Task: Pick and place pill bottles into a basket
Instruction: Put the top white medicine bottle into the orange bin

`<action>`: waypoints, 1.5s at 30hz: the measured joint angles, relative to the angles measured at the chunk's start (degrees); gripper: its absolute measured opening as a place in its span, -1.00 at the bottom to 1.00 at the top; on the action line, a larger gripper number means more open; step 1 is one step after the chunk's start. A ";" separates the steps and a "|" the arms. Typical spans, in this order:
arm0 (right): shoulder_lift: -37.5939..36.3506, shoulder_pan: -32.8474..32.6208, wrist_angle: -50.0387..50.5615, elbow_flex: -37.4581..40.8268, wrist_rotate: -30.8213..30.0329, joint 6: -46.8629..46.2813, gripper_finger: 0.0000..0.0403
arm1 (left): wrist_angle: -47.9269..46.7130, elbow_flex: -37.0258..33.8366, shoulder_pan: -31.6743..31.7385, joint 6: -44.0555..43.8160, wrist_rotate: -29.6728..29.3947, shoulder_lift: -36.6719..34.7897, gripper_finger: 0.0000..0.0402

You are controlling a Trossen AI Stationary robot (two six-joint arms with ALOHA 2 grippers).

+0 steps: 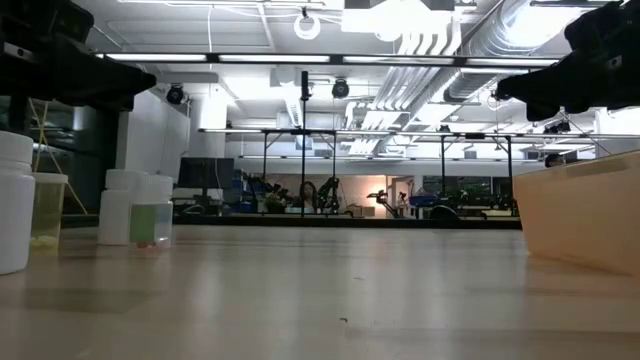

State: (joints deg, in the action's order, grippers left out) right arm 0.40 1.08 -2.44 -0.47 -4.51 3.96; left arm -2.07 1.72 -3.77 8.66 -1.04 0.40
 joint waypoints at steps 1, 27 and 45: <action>0.00 0.00 -0.02 0.00 0.04 -0.60 -0.94 | 0.00 0.00 0.00 -0.02 -0.02 0.00 -0.22; 0.00 0.00 0.23 0.00 0.32 -0.95 -0.94 | 0.15 0.01 0.00 -6.53 0.11 -0.02 -0.22; 0.00 0.00 -0.33 0.00 -5.83 0.65 -0.94 | 6.90 0.01 0.00 0.14 -2.86 0.00 -0.22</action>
State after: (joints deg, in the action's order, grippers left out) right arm 0.40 1.08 -2.78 -0.47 -10.34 4.60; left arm 4.84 1.72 -3.77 8.80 -3.89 0.40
